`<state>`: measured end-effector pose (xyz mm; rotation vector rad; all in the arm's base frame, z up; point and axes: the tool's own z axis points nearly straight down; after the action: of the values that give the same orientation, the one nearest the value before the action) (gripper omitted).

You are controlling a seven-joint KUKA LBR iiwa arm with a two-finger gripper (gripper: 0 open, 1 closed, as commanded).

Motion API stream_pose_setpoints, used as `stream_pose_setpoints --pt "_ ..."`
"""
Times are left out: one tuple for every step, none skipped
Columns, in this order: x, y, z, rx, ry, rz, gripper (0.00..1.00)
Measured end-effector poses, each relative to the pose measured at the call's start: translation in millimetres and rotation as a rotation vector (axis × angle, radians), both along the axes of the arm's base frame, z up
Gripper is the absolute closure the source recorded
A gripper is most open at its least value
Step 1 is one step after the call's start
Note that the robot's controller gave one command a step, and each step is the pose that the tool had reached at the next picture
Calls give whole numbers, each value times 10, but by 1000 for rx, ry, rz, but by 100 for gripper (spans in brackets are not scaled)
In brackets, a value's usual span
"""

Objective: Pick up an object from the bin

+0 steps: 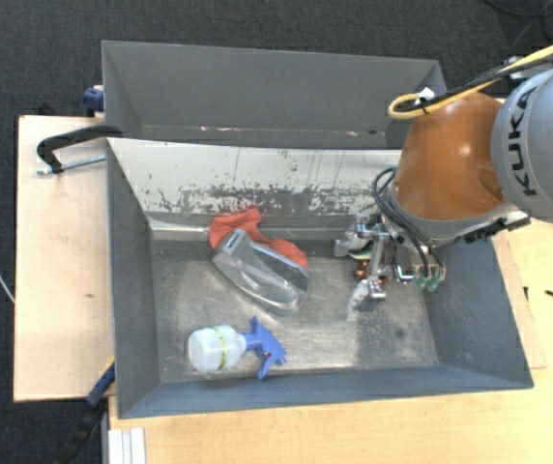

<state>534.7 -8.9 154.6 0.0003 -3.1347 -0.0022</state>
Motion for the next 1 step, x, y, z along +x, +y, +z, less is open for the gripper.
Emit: stream_pose_setpoints --pt "19 -1 44 0 -9 0 0"
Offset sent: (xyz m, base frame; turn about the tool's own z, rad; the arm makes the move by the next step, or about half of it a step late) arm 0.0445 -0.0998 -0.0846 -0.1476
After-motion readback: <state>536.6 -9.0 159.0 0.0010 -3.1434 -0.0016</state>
